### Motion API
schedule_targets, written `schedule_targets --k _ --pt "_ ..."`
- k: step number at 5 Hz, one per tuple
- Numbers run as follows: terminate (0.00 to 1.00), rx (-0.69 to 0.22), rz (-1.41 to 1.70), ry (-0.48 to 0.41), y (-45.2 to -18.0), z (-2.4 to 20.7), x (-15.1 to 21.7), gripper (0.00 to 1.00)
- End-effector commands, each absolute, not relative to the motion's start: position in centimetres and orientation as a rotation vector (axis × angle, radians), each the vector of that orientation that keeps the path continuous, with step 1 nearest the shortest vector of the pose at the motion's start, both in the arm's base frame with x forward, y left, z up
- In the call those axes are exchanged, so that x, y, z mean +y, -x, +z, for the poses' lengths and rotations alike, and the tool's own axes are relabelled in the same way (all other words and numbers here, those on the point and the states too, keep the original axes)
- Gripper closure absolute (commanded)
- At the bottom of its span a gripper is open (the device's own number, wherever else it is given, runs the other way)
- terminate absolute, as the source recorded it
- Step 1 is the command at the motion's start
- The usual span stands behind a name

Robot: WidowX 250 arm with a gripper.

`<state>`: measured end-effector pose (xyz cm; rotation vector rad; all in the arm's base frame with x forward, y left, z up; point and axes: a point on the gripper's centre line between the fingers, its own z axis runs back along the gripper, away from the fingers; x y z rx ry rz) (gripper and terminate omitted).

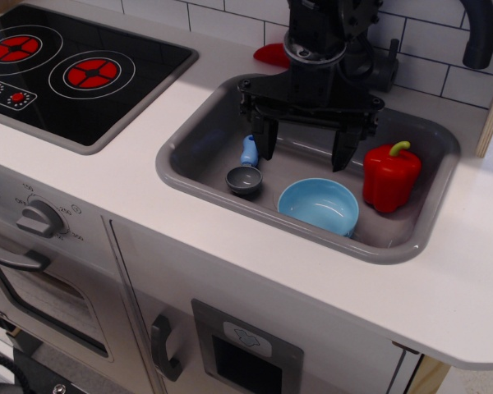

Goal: Put spoon in bowl sink

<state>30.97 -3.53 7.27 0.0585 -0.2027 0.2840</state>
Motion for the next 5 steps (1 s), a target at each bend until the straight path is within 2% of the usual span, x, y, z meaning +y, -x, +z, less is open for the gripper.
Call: schedule_targets --k 1,2,4,5 --pt "0.00 -0.203 0.284 -0.059 -31.0 7.3 -3.5 0.00" --pt "0.00 -0.252 0.386 -0.039 -33.2 7.3 -1.7 0.00" --pt "0.00 -0.287 0.549 -0.041 -38.5 7.0 3.5 0.00" --pt "0.00 -0.280 0.593 -0.052 -39.5 5.8 4.5 0.00"
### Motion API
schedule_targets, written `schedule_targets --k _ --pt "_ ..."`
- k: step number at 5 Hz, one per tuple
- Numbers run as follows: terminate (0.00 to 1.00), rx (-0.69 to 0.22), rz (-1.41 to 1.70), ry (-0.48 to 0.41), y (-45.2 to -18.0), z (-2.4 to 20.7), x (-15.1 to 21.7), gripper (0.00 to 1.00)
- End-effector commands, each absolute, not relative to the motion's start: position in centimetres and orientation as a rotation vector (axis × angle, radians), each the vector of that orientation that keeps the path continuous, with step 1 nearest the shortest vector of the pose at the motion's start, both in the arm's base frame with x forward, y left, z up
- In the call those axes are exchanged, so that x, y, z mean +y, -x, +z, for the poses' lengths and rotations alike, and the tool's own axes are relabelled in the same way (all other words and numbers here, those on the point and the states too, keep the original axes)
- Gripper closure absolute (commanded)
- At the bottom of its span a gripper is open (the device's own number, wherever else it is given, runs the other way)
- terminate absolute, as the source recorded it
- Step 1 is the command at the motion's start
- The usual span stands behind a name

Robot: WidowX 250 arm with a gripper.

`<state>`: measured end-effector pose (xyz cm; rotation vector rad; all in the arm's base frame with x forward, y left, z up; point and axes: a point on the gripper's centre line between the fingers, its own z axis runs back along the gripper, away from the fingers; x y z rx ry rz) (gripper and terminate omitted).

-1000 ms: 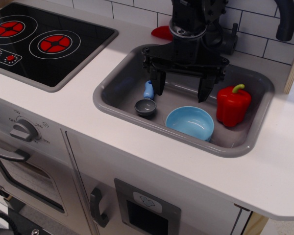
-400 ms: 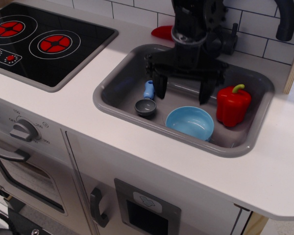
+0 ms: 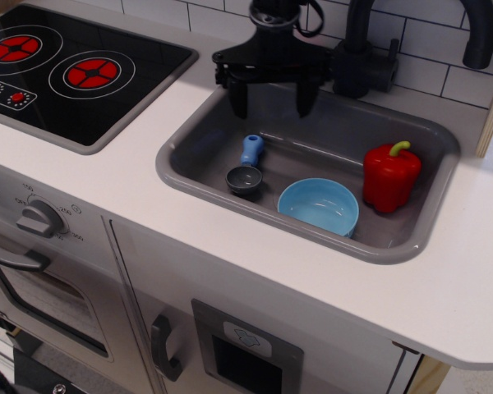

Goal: Put spoon in bowl sink

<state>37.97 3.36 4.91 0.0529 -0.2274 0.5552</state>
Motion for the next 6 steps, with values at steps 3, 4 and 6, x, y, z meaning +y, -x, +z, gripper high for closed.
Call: schedule_targets --k 3,4,6 --pt "0.00 -0.227 0.556 -0.098 -38.5 0.5 4.6 0.00" --pt "0.00 -0.235 0.575 -0.118 -38.8 -0.9 5.3 0.00" --pt "0.00 -0.246 0.582 -0.120 -38.8 -1.5 5.4 0.00"
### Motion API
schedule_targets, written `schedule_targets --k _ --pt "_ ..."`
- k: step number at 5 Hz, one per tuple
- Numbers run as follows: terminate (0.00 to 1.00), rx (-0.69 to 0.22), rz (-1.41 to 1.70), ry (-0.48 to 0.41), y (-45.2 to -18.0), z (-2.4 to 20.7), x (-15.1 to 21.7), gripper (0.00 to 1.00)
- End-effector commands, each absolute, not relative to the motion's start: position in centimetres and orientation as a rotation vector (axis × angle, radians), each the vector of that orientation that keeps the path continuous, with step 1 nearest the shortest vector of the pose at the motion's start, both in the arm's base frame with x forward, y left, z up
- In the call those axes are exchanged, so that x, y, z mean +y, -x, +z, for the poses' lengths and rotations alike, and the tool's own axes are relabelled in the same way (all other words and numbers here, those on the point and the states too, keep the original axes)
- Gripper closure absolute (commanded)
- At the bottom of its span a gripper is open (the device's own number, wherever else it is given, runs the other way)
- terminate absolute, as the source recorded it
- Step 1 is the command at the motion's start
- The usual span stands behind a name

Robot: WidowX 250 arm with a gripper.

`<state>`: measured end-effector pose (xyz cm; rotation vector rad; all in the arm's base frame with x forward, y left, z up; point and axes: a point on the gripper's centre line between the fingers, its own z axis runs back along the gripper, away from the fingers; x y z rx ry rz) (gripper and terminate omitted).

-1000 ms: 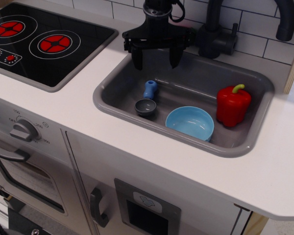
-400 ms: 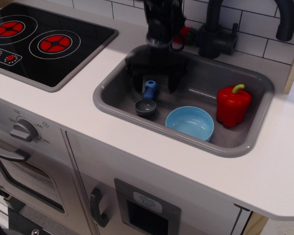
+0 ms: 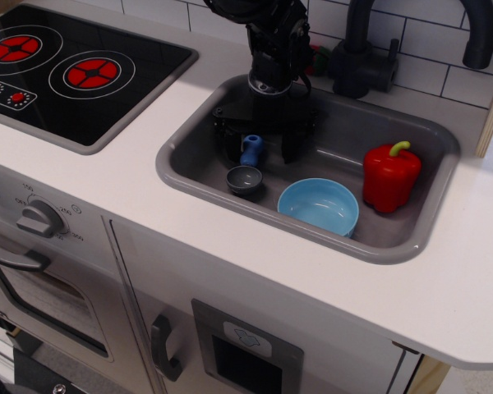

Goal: Put spoon in bowl sink

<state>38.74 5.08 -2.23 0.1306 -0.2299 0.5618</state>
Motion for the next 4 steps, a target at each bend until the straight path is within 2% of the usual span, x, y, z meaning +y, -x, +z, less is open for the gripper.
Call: schedule_targets --k 1,2,4 --pt "0.00 -0.255 0.580 -0.122 -38.8 -1.6 5.4 1.00" --pt "0.00 -0.270 0.577 -0.117 -38.7 -1.1 5.3 1.00" --pt "0.00 -0.356 0.642 -0.051 -38.7 4.5 4.6 1.00"
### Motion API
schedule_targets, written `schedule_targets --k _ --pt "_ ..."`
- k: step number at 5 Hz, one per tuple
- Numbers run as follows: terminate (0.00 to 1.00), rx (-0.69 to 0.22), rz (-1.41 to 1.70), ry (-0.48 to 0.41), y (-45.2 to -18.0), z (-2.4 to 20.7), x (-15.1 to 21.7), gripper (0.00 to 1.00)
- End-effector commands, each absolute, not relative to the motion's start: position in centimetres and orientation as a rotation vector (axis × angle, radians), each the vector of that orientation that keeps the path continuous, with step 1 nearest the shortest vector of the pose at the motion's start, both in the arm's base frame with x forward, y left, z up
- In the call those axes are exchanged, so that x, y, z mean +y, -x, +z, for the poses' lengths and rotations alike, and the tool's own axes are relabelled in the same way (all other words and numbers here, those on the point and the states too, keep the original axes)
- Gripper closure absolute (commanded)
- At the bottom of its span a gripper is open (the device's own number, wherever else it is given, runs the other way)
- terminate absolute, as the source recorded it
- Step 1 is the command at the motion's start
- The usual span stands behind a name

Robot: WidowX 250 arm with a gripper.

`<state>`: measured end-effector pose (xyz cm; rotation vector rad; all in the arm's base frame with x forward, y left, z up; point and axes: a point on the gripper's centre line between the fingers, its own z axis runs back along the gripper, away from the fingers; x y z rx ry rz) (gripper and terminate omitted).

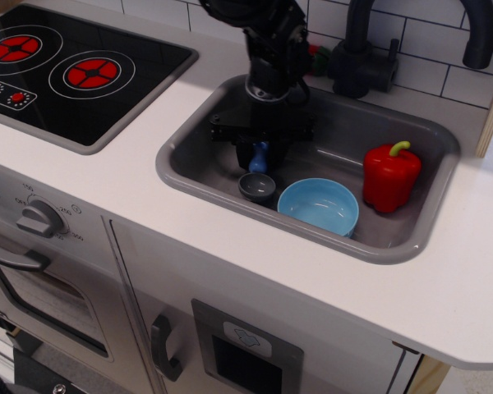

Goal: Put spoon in bowl sink

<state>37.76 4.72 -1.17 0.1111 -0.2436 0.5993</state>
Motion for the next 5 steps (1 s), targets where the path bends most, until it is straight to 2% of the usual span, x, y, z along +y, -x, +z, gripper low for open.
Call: schedule_targets --k 1,2,3,5 --pt "0.00 -0.362 0.649 -0.013 -38.3 6.8 3.7 1.00" --pt "0.00 -0.366 0.625 0.009 -37.2 7.3 1.8 1.00" --pt "0.00 -0.409 0.612 -0.009 -36.1 6.6 -0.3 1.00" --pt "0.00 -0.458 0.611 -0.049 -35.9 4.3 -1.8 1.00"
